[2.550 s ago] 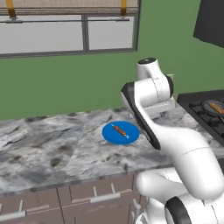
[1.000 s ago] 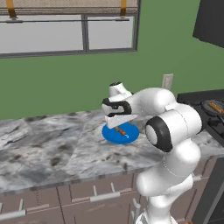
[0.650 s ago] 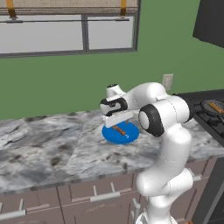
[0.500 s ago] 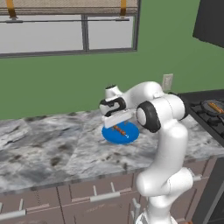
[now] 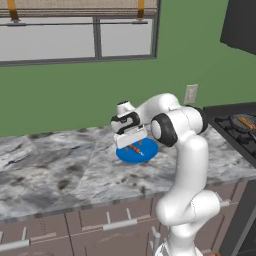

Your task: Place the cold items (mango and cucumber) from the fridge in one tupperware on the dining counter. Place the warm items (hot dog and kebab skewer) in the stove area in another tupperware.

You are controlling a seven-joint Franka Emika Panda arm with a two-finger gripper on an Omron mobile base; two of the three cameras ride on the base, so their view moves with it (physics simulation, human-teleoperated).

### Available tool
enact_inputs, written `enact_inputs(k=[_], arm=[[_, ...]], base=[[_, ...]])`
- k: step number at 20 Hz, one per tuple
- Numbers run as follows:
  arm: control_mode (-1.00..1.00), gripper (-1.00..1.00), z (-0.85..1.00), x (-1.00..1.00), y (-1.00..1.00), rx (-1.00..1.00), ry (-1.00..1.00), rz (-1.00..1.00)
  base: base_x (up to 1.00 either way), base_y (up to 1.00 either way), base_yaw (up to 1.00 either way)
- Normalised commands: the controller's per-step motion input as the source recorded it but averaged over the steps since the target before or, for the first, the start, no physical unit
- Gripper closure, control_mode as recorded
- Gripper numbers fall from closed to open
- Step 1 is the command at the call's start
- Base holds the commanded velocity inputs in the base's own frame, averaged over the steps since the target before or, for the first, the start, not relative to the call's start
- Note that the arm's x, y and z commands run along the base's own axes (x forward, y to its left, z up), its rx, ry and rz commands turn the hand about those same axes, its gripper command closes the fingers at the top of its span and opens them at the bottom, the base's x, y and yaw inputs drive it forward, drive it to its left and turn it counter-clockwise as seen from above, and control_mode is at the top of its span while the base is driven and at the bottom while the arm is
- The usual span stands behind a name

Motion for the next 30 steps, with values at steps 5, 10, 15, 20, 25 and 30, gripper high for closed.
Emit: enact_inputs(k=[5,10,15,20,25,30], arm=[[-1.00,1.00,-0.39,0.11,0.04,0.00,0.00,0.00],[-1.00,1.00,-0.35,0.02,0.00,0.00,0.00,0.00],[-1.00,1.00,-0.26,0.01,0.00,0.00,0.00,0.00],[-1.00,1.00,-0.01,-0.04,0.00,0.00,0.00,0.00],[-1.00,1.00,0.34,-0.35,-0.14,0.00,-0.07,0.00],[-1.00,1.00,0.64,-0.46,-0.27,0.00,-0.14,0.00]], base=[[0.00,0.00,0.00],[0.00,0.00,0.00],[0.00,0.00,0.00],[0.00,0.00,0.00],[0.00,0.00,0.00],[0.00,0.00,0.00]])
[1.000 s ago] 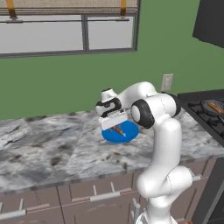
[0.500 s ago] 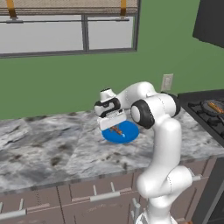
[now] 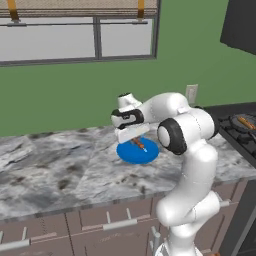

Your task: Place the cold items (mango and cucumber) from the fridge in one tupperware on the dining counter. Place the warm items (hot dog and kebab skewer) in the stove area in another tupperware.

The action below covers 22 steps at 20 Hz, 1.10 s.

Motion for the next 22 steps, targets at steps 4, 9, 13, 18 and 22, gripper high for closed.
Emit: enact_inputs(k=[4,9,13,18,22], arm=[[-1.00,1.00,0.70,-0.45,-0.29,0.00,-0.12,0.03],[-1.00,1.00,0.71,-0.52,-0.27,0.00,-0.07,0.02],[-1.00,1.00,0.76,-0.56,-0.26,0.00,-0.08,0.01],[-1.00,1.00,0.59,-0.63,-0.26,0.02,-0.12,0.01],[-1.00,1.00,0.51,-0.68,-0.30,0.09,-0.07,0.04]], base=[[0.00,0.00,0.00],[0.00,0.00,0.00],[0.00,0.00,0.00],[0.00,0.00,0.00],[0.00,0.00,0.00]])
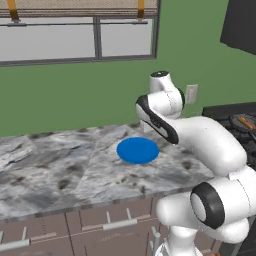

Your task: Place the cold items (mango and cucumber) from the fridge in one tupperware on the dining counter. Place the warm items (hot dog and kebab skewer) in the stove area in another tupperware.

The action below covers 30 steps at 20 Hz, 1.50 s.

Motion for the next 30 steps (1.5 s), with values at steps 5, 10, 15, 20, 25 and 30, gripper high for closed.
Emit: enact_inputs(k=[5,10,15,20,25,30], arm=[[-1.00,1.00,0.60,-0.71,-0.30,0.12,-0.05,0.04],[-1.00,1.00,0.72,-0.70,-0.27,0.11,-0.06,0.03],[-1.00,1.00,0.71,-0.70,-0.23,0.03,-0.07,0.02],[-1.00,1.00,0.63,-0.72,-0.17,0.00,-0.03,0.03],[-1.00,1.00,0.48,-0.65,-0.02,0.00,0.00,0.00],[-1.00,1.00,0.25,-0.35,0.00,0.00,0.00,0.00]], base=[[0.00,0.00,0.00],[0.00,0.00,0.00],[0.00,0.00,0.00],[0.00,0.00,0.00],[0.00,0.00,0.00],[0.00,0.00,0.00]])
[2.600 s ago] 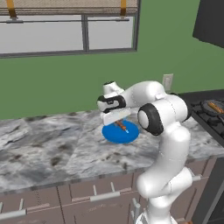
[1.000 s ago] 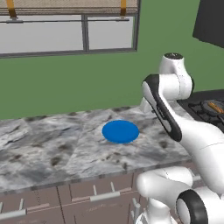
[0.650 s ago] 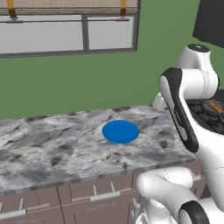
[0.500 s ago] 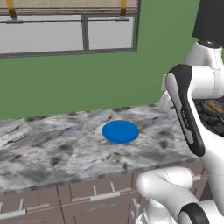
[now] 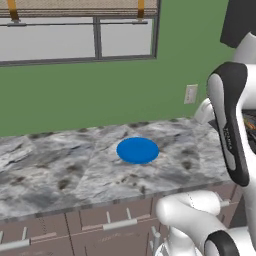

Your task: Place the cold items (mango and cucumber) from the fridge in one tupperware on the dining counter. Place the warm items (hot dog and kebab skewer) in the stove area in another tupperware.

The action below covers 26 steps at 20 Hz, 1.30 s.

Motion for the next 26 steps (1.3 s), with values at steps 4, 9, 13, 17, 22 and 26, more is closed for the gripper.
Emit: enact_inputs(k=[4,9,13,17,22,26], arm=[[-1.00,1.00,0.00,-0.06,0.03,-0.01,0.01,0.00],[1.00,1.00,-0.01,-0.09,0.00,0.00,0.00,-0.03],[1.00,1.00,0.00,0.00,0.00,0.00,0.00,0.00],[1.00,1.00,0.00,0.00,0.00,0.00,0.00,0.00],[1.00,1.00,0.00,0.00,0.00,0.00,0.00,0.00],[1.00,1.00,0.00,0.00,0.00,0.00,0.00,0.00]], base=[[0.00,0.00,0.00],[-0.18,0.00,-0.22],[-0.53,0.00,-0.99],[-0.52,0.00,-1.00],[-0.28,0.00,-1.00],[-0.04,-0.09,-1.00]])
